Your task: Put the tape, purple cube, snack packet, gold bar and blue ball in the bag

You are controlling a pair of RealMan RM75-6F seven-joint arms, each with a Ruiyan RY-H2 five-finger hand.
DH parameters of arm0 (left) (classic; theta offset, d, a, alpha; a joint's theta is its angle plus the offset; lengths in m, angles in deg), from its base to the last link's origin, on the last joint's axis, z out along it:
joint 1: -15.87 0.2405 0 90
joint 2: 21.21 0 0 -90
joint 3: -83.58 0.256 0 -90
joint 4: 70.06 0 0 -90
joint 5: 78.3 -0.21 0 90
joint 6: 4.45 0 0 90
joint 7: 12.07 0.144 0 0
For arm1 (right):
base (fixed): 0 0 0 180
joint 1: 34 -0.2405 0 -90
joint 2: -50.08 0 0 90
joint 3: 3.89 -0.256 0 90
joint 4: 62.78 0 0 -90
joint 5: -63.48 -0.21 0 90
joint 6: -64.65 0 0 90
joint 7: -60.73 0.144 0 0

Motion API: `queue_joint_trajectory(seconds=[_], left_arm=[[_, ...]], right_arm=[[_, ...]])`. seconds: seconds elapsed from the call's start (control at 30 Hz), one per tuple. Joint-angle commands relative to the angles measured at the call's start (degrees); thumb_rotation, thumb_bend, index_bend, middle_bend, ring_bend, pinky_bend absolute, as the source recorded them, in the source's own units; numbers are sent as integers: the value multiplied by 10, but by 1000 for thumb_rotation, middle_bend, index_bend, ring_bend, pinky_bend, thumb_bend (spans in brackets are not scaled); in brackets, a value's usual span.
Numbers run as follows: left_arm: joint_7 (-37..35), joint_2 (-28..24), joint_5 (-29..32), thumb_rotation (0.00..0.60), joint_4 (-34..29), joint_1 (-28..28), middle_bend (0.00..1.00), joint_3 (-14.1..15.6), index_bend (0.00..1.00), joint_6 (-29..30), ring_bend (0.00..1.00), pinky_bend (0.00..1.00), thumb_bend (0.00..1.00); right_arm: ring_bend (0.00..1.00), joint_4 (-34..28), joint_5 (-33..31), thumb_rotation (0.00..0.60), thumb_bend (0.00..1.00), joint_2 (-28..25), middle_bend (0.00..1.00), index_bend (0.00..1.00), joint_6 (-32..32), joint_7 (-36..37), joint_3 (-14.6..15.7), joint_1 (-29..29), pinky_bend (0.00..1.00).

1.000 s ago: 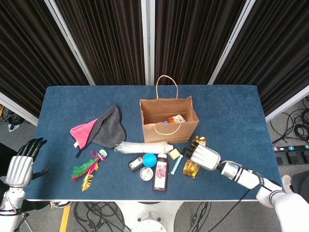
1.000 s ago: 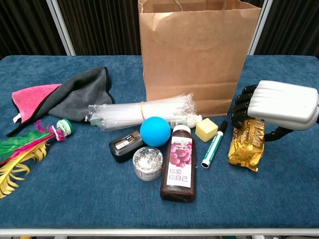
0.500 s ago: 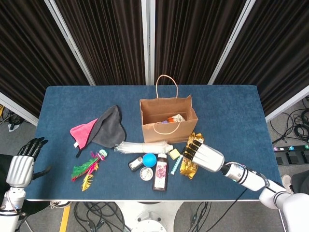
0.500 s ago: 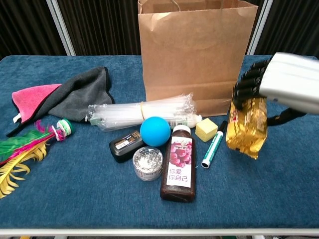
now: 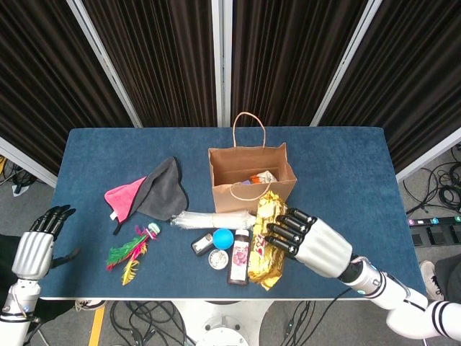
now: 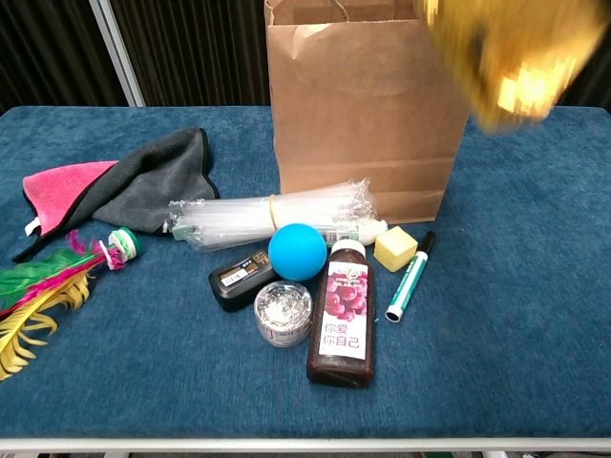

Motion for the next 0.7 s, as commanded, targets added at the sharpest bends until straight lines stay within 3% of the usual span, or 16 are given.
queue_joint_trajectory(seconds=[0.03, 0.1, 0.23, 0.43, 0.7], left_arm=[[0, -2, 1, 600, -2, 0, 256, -2, 223, 1, 159, 252, 220], [-1, -2, 1, 600, -3, 0, 256, -2, 223, 2, 159, 252, 220], [-1, -2, 0, 600, -3, 0, 256, -1, 223, 1, 158, 252, 220], [-2, -1, 1, 600, -2, -1, 256, -3, 224, 2, 158, 252, 219], [-7, 0, 5, 600, 4, -1, 256, -4, 223, -1, 158, 252, 220]], right_arm=[[445, -92, -16, 600, 177, -59, 558, 589, 9, -26, -74, -12, 485], [445, -102, -33, 600, 177, -60, 558, 589, 7, -25, -97, -16, 485], [445, -117, -136, 600, 178, -39, 558, 589, -28, 18, -139, -26, 485], [442, -125, -302, 600, 183, 18, 557, 588, -127, 85, -171, -46, 485], [440, -107, -455, 600, 189, 96, 557, 588, -215, 121, -218, -75, 485]])
